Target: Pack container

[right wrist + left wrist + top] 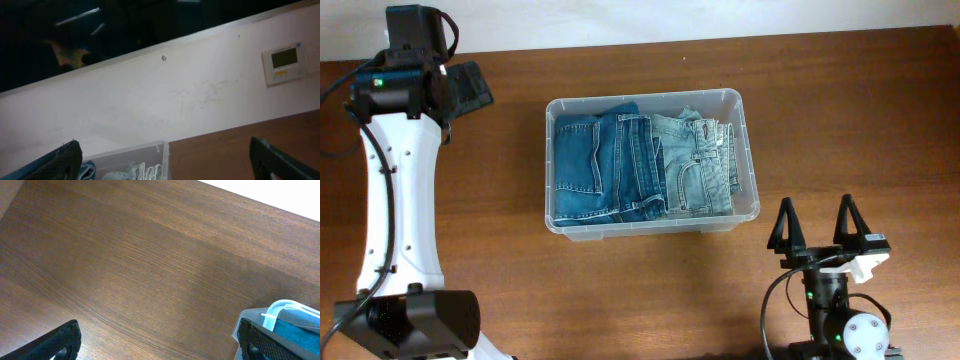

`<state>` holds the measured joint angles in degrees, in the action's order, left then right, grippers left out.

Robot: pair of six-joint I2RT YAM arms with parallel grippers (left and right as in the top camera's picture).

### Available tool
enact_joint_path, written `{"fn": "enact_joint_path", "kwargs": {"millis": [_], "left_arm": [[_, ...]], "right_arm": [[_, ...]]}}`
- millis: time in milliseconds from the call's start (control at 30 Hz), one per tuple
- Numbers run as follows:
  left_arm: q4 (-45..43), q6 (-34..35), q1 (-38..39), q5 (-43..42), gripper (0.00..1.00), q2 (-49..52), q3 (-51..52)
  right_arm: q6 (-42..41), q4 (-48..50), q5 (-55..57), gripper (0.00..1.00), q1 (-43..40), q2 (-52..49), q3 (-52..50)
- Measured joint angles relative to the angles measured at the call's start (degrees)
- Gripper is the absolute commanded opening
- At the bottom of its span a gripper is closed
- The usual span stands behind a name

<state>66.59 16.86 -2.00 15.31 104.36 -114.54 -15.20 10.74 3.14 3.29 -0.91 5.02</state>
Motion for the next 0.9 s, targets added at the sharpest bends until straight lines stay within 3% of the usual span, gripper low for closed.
{"fn": "enact_joint_path", "kwargs": {"millis": [633,900], "left_arm": [[-0.02,0.00,0.00,0.00,0.99,0.00,0.00],[0.00,0.00,0.00,-0.02,0.99,0.00,0.00]], "right_arm": [[0.02,-0.63,0.00,0.99,0.00,0.00,-4.39],[0.37,-7.61,-0.02,0.99,0.00,0.02,-4.44]]}}
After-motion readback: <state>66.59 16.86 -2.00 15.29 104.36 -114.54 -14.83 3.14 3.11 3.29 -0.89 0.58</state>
